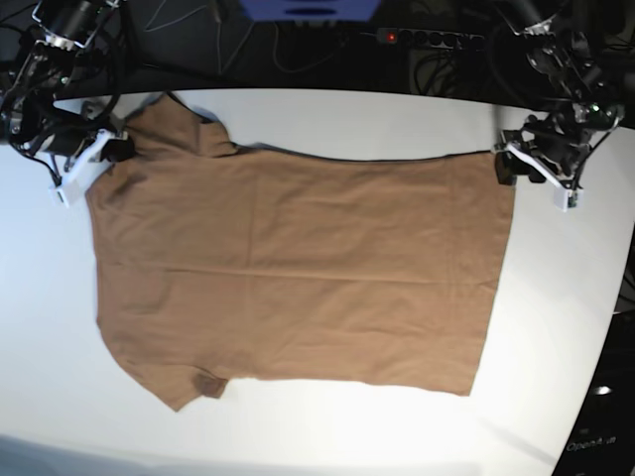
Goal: Fold the T-shirt properly
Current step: 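Move the left gripper to the shirt's hem corner and grasp it, then lift the shirt edge with both grippers and fold it across the body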
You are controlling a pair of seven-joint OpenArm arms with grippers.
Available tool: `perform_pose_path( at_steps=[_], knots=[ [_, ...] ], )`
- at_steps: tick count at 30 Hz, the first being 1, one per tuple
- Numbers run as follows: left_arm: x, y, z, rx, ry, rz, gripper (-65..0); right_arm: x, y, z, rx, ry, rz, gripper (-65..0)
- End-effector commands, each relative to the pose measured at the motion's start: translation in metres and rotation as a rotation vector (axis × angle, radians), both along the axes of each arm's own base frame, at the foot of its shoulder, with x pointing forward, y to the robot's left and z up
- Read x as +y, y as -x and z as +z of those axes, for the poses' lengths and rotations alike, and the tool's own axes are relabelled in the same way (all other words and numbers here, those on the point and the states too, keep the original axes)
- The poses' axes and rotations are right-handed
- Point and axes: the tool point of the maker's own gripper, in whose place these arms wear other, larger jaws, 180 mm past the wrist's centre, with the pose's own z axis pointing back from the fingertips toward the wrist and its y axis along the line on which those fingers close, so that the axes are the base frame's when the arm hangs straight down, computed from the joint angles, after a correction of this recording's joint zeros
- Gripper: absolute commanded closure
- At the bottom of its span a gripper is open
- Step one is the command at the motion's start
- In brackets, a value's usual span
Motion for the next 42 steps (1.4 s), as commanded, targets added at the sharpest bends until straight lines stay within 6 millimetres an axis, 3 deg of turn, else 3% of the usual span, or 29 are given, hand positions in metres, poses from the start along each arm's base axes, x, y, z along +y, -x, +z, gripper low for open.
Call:
perform_pose_path(
  at_steps=[1,7,16,25,33,39,42],
  knots=[
    [-0.008,0.019,-0.014,0.104,0.000,-0.035,-34.6,-0.004,-0.009,0.009,-0.041,0.008,0.002,-1.2],
    [-0.019,0.020,-0.018,0.122,0.007,-0.065,-32.8,-0.003,-0.009,0.009,-0.041,0.007,0.001,-1.2],
    [-0.017,0.027,-0.021,0.137,0.003,-0.066,-2.3,-0.003,-0.009,0.009,-0.040,0.006,0.001,-1.2],
    [-0.011,0.029,-0.018,0.127,0.004,-0.035,-3.4,-0.004,-0.010,0.010,-0.044,0.011,0.003,-0.7],
    [-0.002,0.029,-0.015,0.119,-0.005,-0.009,-3.4,-0.010,-0.029,0.053,-0.176,0.132,0.056,-0.7],
    [0.003,0.028,-0.013,0.114,-0.012,0.001,-3.4,-0.009,-0.036,0.069,-0.226,0.173,0.076,-0.7],
    [0.010,0.018,0.000,0.075,-0.039,0.007,-3.4,-0.009,-0.039,0.075,-0.243,0.185,0.081,-0.7]
  ],
)
